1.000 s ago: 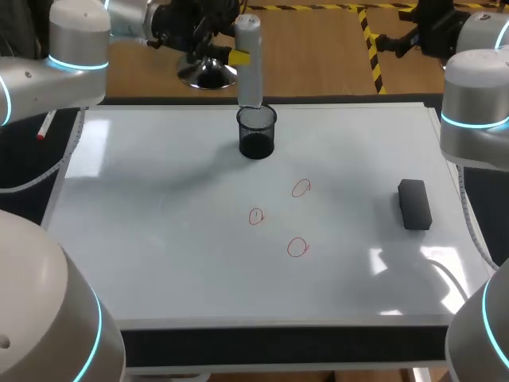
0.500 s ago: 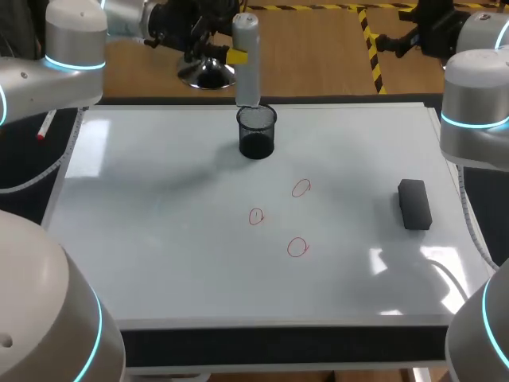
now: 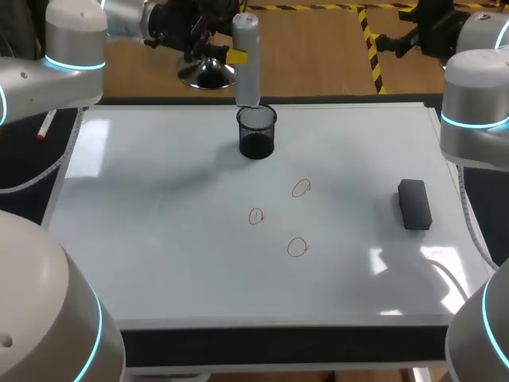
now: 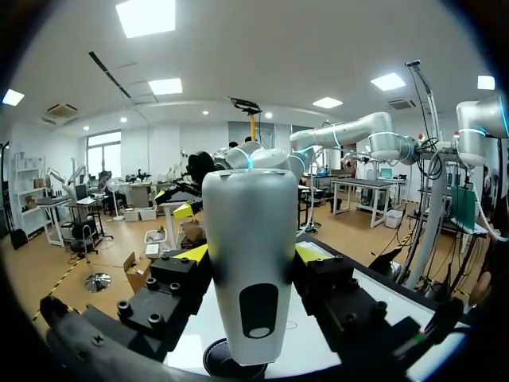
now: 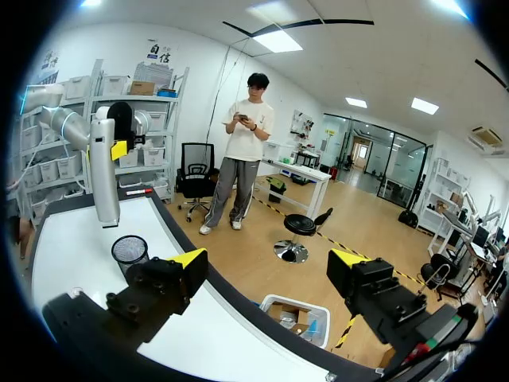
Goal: Pick up the inspection probe, press it on each red-marked spot on the whiteboard one by one, put down the probe, pick up the eraser, and wipe off all the red marks.
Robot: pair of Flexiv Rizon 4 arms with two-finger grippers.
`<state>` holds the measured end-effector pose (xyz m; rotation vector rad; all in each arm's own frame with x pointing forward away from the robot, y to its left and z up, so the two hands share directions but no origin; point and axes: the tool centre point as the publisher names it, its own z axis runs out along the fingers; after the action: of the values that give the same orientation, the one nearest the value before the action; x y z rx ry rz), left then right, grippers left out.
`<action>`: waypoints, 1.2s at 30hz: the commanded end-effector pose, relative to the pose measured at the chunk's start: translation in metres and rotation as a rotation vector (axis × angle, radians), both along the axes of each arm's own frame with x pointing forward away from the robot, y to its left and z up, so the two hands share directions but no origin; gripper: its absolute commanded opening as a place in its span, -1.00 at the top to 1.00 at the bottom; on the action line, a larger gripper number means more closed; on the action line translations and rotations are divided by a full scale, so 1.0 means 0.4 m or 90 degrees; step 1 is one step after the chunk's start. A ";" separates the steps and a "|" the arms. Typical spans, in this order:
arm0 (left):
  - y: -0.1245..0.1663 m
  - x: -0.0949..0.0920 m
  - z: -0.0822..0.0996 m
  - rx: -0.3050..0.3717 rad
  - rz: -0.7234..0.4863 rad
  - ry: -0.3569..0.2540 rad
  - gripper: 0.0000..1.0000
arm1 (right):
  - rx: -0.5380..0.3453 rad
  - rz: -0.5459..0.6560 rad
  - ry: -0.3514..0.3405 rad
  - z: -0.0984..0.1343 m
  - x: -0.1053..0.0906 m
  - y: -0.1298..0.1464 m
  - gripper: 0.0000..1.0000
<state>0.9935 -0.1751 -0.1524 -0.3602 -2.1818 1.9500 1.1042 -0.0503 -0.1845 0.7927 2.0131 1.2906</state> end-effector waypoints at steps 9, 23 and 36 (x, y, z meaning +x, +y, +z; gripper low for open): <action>-0.004 -0.077 0.021 0.008 0.001 -0.005 1.00 | 0.000 0.000 0.000 0.000 0.000 0.000 -1.00; 0.031 -0.202 0.027 0.004 0.036 0.004 1.00 | 0.000 0.000 0.000 0.000 0.000 0.000 -1.00; 0.040 -0.312 0.004 0.007 0.056 0.025 1.00 | 0.000 0.000 0.000 0.000 0.000 0.000 -1.00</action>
<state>0.8794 -0.1602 -0.1529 -0.3051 -2.1595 1.9248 1.1042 -0.0503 -0.1845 0.7927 2.0131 1.2906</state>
